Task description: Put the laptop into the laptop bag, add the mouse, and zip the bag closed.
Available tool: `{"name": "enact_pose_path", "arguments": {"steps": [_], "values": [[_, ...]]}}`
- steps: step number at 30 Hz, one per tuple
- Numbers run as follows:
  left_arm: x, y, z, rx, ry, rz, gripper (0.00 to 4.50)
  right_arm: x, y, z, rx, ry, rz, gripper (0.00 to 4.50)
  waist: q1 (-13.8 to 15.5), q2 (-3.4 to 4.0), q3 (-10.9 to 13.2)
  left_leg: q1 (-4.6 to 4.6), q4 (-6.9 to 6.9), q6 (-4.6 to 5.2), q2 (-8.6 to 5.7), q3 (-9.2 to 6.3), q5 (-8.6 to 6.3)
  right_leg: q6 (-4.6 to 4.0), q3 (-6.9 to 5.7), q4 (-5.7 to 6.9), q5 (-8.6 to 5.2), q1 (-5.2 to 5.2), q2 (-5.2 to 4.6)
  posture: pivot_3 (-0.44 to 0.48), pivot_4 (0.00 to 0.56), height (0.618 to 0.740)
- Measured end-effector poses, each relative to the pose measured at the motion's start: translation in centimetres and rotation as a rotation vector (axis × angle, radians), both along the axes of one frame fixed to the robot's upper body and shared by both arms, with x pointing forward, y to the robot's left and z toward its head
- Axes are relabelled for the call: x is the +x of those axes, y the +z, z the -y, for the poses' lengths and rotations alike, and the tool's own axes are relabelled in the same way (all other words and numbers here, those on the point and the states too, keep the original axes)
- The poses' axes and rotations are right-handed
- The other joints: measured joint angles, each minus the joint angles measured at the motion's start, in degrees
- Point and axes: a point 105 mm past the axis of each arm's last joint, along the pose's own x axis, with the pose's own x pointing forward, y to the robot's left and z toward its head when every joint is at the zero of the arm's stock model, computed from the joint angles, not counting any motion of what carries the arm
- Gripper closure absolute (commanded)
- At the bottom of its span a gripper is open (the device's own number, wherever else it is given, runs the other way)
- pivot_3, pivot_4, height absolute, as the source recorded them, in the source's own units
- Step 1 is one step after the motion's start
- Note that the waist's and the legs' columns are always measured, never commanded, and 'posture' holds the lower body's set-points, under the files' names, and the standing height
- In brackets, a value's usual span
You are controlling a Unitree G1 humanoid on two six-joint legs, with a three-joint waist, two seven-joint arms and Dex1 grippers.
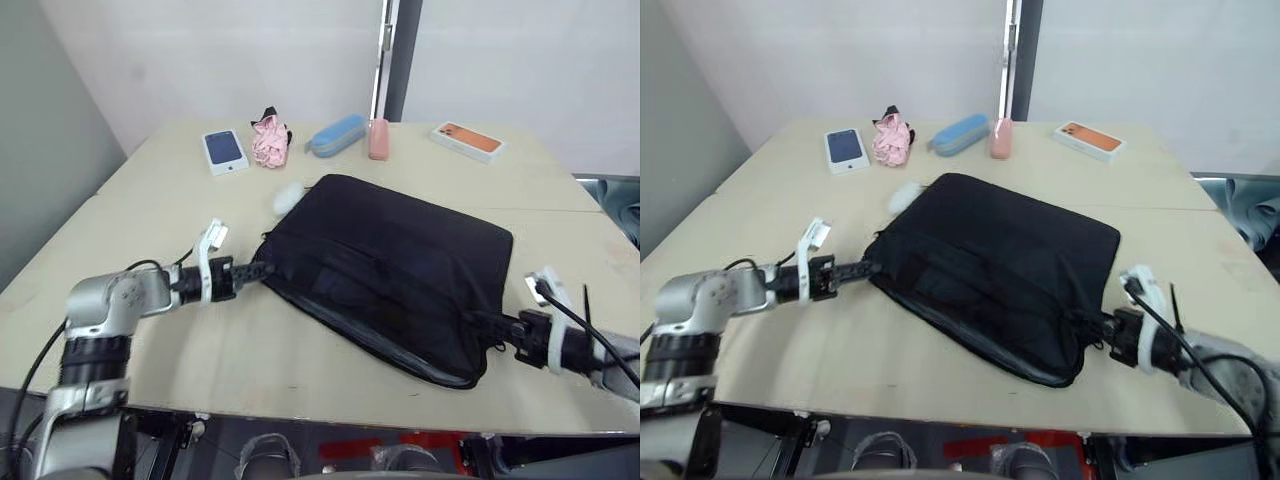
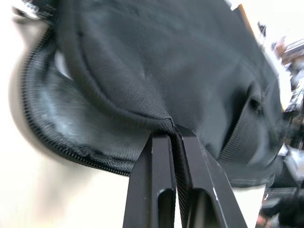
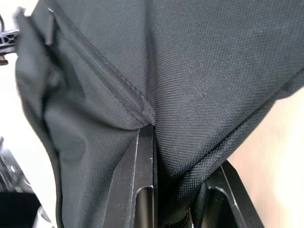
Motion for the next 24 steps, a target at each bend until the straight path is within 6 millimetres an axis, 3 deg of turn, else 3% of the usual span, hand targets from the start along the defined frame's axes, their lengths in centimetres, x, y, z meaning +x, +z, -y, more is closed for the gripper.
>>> {"name": "enact_pose_path", "arguments": {"steps": [5,10,14,20,24], "values": [[-2.3,-0.4,0.3,0.044,-0.058,-0.02,4.5,1.9,0.0,-0.4,-0.063,0.057,0.017,4.01,0.3,0.0,0.0,0.05,0.09,-0.01,0.03,0.01,0.01,-0.09,0.01,0.21,-0.05,-0.02,0.01,0.0,0.15,0.74],[-2.8,-0.1,0.4,0.024,-0.072,-0.024,4.5,3.5,-0.3,0.3,-0.047,0.085,-0.001,4.01,0.4,-0.01,0.0,0.04,0.44,0.05,-0.01,0.03,0.0,-0.11,0.09,0.46,-0.05,-0.02,-0.03,0.0,0.15,0.74],[-2.9,0.1,0.7,-0.005,-0.079,-0.029,4.5,4.7,-0.2,2.0,-0.019,0.046,-0.011,2.58,0.5,-0.01,0.0,0.04,0.64,0.09,-0.02,0.02,0.01,-0.12,0.1,0.65,-0.05,-0.01,-0.08,0.0,0.15,0.74],[-2.7,0.3,0.8,-0.056,-0.053,-0.049,4.5,4.3,0.3,4.5,0.042,-0.016,-0.015,0.51,0.5,-0.01,0.0,0.02,0.64,0.14,-0.01,0.02,0.02,-0.13,0.1,0.64,-0.05,-0.03,-0.06,0.0,0.15,0.74],[-2.6,0.2,0.8,-0.056,-0.041,-0.056,4.5,2.9,1.9,6.5,0.081,-0.075,-0.004,0.51,0.6,-0.02,-0.1,0.02,0.62,0.16,0.0,0.02,0.01,-0.14,0.1,0.61,-0.06,-0.03,-0.06,0.0,0.15,0.74]]}}
